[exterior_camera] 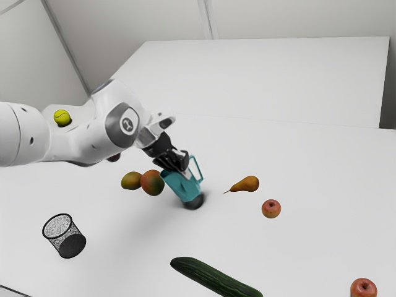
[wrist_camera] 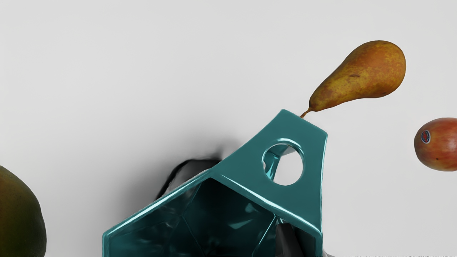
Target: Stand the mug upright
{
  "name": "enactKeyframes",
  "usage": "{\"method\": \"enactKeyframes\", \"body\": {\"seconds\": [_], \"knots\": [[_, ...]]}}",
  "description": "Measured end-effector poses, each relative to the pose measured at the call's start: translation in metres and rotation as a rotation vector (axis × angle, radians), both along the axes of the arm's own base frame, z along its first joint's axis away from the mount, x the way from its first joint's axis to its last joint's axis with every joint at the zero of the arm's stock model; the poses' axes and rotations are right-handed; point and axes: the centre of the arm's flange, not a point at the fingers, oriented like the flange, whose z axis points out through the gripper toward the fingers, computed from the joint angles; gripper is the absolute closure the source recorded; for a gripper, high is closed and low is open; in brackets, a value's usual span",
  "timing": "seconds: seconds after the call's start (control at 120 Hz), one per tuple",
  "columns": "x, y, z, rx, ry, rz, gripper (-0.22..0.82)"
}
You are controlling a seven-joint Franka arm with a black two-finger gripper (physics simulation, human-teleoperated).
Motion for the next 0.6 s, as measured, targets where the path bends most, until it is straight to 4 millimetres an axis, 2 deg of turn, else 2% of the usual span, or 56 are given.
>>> {"method": "enactKeyframes", "body": {"seconds": [0.208, 0.6], "knots": [[0.000, -0.012, 0.009, 0.169, 0.034, -0.019, 0.77], [-0.009, -0.019, -0.001, 0.308, 0.148, 0.102, 0.78]]}}
